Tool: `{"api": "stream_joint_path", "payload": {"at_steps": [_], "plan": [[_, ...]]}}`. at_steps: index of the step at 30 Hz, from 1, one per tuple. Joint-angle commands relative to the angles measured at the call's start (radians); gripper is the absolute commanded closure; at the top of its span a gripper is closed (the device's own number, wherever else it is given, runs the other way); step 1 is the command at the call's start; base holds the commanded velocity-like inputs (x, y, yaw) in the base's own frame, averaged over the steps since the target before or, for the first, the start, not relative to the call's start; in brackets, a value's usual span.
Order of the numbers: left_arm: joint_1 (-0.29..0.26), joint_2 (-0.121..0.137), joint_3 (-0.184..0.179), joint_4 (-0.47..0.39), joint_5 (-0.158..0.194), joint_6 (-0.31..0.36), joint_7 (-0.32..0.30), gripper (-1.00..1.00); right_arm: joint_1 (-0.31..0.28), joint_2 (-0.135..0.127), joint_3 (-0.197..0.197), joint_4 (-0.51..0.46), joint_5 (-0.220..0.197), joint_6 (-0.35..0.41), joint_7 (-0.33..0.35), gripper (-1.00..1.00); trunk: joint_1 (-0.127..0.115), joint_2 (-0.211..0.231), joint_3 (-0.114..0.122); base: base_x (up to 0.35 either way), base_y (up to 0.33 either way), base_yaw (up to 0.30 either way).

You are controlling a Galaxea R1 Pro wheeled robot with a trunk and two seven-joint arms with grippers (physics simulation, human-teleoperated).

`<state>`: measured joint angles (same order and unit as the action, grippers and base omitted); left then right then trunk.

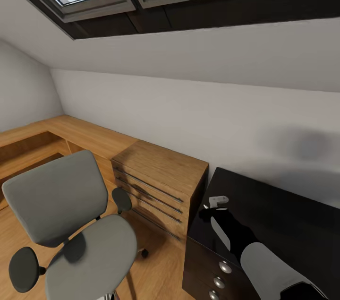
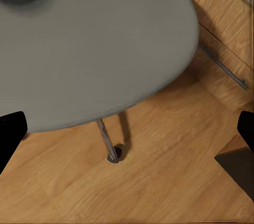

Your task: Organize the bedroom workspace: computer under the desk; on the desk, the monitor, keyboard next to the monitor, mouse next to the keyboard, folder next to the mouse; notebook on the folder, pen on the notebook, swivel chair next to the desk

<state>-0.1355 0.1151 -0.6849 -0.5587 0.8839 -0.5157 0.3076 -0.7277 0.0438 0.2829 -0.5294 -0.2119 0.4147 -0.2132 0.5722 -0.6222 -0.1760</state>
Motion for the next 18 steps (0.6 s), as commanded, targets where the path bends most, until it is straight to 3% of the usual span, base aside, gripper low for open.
{"api": "stream_joint_path", "payload": {"at_steps": [1, 6, 7, 8, 9, 10, 11, 13, 14, 17, 18], "plan": [[-0.001, 0.001, -0.012, -0.002, 0.003, -0.004, 0.009, -1.00, -0.001, -0.001, 0.007, -0.001, -0.010, 0.004, -0.009, -1.00, 0.004, -0.009, -0.005, 0.000, 0.000, 0.000], [-0.001, 0.005, -0.054, -0.034, -0.001, -0.003, 0.010, -1.00, -0.001, -0.002, 0.007, -0.002, -0.010, 0.004, -0.009, -1.00, 0.023, -0.044, -0.021, 0.000, 0.000, 0.000], [0.001, 0.062, -0.099, -0.160, 0.001, 0.065, 0.013, -1.00, -0.001, -0.001, 0.007, -0.003, -0.010, 0.004, -0.009, -1.00, 0.027, -0.051, -0.024, 0.000, 0.000, 0.000], [0.004, 0.076, -0.104, -0.188, 0.002, 0.087, 0.014, -1.00, -0.001, -0.001, 0.007, -0.003, -0.010, 0.004, -0.010, -1.00, 0.031, -0.058, -0.027, 0.000, 0.000, 0.000], [0.012, 0.106, -0.111, -0.250, 0.004, 0.141, 0.018, -1.00, -0.001, -0.001, 0.007, -0.004, -0.010, 0.004, -0.010, -1.00, 0.035, -0.065, -0.030, 0.000, 0.000, 0.000], [0.024, 0.153, -0.117, -0.350, 0.007, 0.229, 0.032, -1.00, -0.001, 0.000, 0.007, -0.004, -0.010, 0.004, -0.010, -1.00, 0.039, -0.072, -0.033, 0.000, 0.000, 0.000], [0.036, 0.221, -0.122, -0.548, 0.011, 0.398, 0.152, -1.00, -0.001, -0.002, 0.006, -0.010, -0.010, 0.004, -0.010, -1.00, 0.043, -0.079, -0.036, 0.000, 0.000, 0.000], [0.038, 0.227, -0.122, -0.594, 0.011, 0.432, 0.210, -1.00, -0.001, -0.004, 0.006, -0.012, -0.010, 0.004, -0.008, -1.00, 0.050, -0.093, -0.043, 0.000, 0.000, 0.000], [0.039, 0.232, -0.096, -0.722, 0.016, 0.586, 0.289, -1.00, -0.001, -0.021, 0.005, -0.019, -0.010, 0.005, 0.017, -1.00, 0.054, -0.100, -0.046, 0.000, 0.000, 0.000], [0.039, 0.232, -0.033, -0.792, 0.025, 0.677, 0.304, -1.00, -0.001, -0.033, 0.005, -0.035, -0.010, 0.007, 0.035, -1.00, 0.066, -0.121, -0.055, 0.000, 0.000, 0.000], [0.039, 0.232, 0.004, -0.821, 0.028, 0.716, 0.307, -1.00, -0.001, -0.037, 0.005, -0.044, -0.010, 0.008, 0.041, -1.00, 0.069, -0.128, -0.058, 0.000, 0.000, 0.000]]}}
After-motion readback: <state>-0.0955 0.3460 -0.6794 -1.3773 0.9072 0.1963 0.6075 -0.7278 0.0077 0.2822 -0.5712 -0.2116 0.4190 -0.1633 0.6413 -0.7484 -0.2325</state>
